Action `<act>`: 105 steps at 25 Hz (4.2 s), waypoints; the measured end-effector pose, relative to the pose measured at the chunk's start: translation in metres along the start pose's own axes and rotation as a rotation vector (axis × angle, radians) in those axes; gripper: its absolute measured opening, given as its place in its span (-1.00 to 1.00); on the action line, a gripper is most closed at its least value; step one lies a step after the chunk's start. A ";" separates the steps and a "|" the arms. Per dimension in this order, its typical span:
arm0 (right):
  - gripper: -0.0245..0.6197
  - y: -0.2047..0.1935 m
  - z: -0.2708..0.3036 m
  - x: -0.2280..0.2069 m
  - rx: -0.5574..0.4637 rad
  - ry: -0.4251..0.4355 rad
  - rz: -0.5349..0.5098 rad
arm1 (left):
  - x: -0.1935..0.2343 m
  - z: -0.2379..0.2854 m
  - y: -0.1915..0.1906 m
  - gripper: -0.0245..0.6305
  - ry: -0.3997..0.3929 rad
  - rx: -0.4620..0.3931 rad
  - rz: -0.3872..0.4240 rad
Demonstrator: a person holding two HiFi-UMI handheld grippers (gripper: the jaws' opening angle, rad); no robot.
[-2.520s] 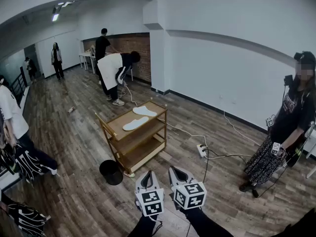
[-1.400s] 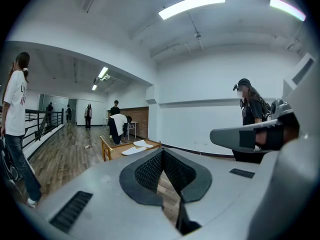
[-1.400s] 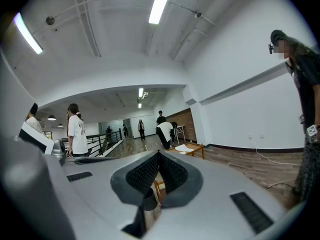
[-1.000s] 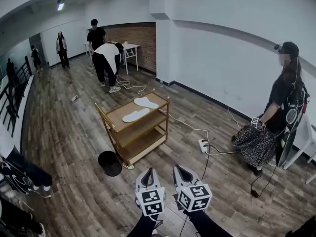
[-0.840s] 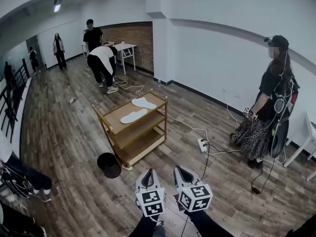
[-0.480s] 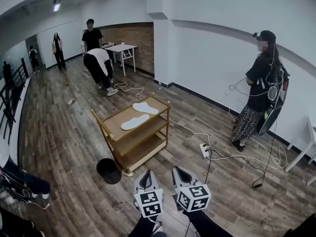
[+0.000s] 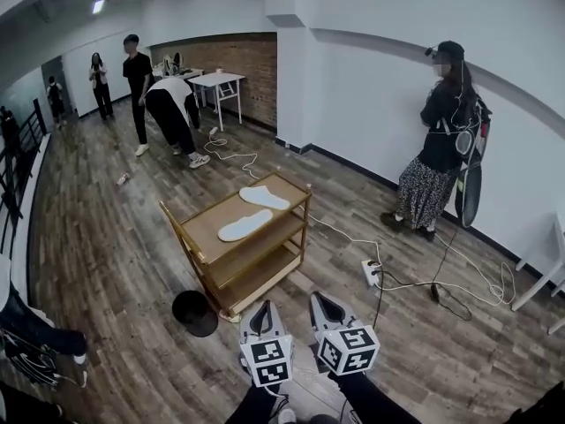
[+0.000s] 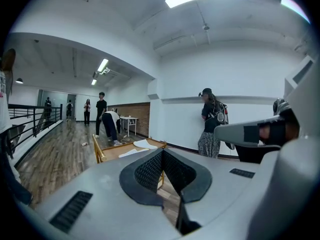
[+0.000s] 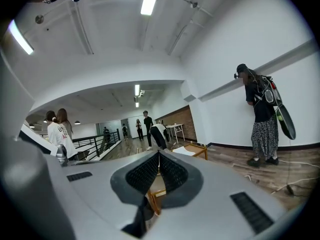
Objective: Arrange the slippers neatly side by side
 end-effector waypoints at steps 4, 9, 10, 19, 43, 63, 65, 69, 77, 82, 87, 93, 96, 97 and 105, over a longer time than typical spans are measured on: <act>-0.93 0.001 0.016 -0.006 0.015 -0.008 -0.003 | 0.002 0.017 0.000 -0.93 -0.013 0.012 -0.007; -0.93 0.005 0.043 -0.021 0.022 0.002 -0.002 | 0.006 0.045 0.000 -0.93 0.004 0.024 -0.016; -0.93 0.006 0.050 -0.025 0.025 0.007 -0.002 | 0.009 0.052 0.000 -0.93 0.015 0.025 -0.023; -0.93 0.020 0.121 -0.074 0.041 0.063 -0.002 | 0.012 0.132 0.017 -0.93 0.075 0.024 -0.029; -0.93 0.033 0.278 -0.142 0.084 0.123 0.010 | 0.047 0.291 0.024 -0.93 0.123 0.070 -0.060; -0.93 0.036 0.455 -0.147 0.166 0.117 0.021 | 0.144 0.431 0.039 -0.93 0.095 0.124 -0.083; -0.93 0.035 0.464 -0.149 0.179 0.120 0.017 | 0.148 0.439 0.039 -0.93 0.100 0.130 -0.091; -0.93 0.034 0.483 -0.152 0.195 0.137 0.012 | 0.158 0.451 0.037 -0.93 0.120 0.141 -0.104; -0.93 0.039 0.537 -0.158 0.234 0.222 -0.006 | 0.179 0.487 0.042 -0.93 0.204 0.156 -0.122; -0.93 0.039 0.573 -0.163 0.268 0.294 -0.028 | 0.191 0.507 0.044 -0.93 0.277 0.163 -0.148; -0.93 0.032 0.599 -0.165 0.303 0.361 -0.054 | 0.199 0.521 0.043 -0.93 0.336 0.169 -0.167; -0.93 0.014 0.618 -0.167 0.367 0.420 -0.083 | 0.200 0.522 0.032 -0.93 0.384 0.200 -0.185; -0.93 -0.001 0.626 -0.161 0.412 0.437 -0.091 | 0.206 0.516 0.023 -0.93 0.408 0.227 -0.208; -0.93 -0.005 0.628 -0.158 0.424 0.444 -0.096 | 0.208 0.516 0.021 -0.93 0.414 0.230 -0.219; -0.93 -0.059 0.638 -0.119 0.597 0.624 -0.169 | 0.245 0.499 0.017 -0.93 0.484 0.237 -0.254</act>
Point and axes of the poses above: the fingertips, and each gripper's own axes: z forward along the fingers, x to its left, y out of its top, the point moved 1 cm from there along -z, backward along the fingers, and after that the axes turned 3 degrees about -y, right-handed, at the moved point
